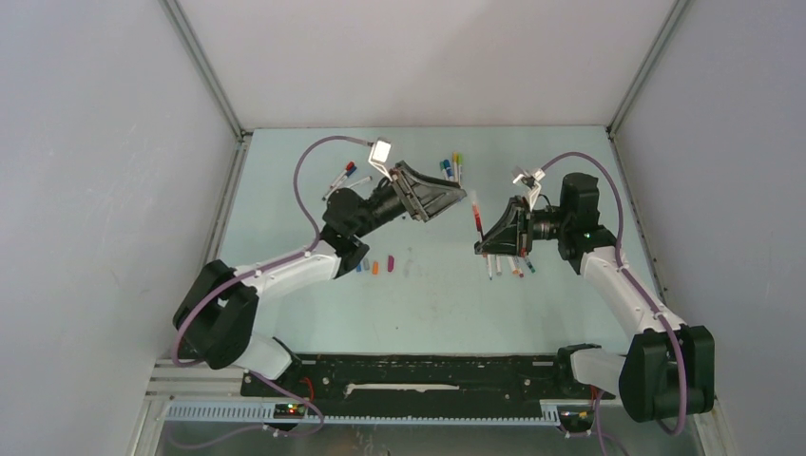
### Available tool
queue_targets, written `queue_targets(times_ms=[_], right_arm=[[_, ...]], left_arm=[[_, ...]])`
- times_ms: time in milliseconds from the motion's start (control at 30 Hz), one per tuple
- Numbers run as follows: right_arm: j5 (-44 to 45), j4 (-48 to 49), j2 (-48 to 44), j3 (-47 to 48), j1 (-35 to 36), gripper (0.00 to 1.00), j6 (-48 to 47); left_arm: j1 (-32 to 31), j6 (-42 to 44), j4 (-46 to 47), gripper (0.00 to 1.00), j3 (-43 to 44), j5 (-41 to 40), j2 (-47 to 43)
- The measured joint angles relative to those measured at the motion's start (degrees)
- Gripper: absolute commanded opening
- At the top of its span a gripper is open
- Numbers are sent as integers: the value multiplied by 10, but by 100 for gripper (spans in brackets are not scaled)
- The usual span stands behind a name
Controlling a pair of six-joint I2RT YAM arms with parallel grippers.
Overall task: Open the pen caps
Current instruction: Open the pen cap from the pen.
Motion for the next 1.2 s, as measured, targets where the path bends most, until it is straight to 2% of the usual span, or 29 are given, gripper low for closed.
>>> queue_targets(times_ms=[233,667,767,967,1200], right_arm=[[9,-3,3,0,5,0,0],[31,-7,4,0,10,0,0],[35,-7,6,0,12,0,-1],[46,-20,9,0,13,0,-4],[65,-42,9,0,14,0,-25]], left_arm=[[-30,29,-106,74,13,-46,1],[-54,61,-176,46,47,-90,3],[-54,61,-183,36,48,-92,5],[-55,72,-189,1,61,-88,12],[-45,83,-208,0,61,-92,9]])
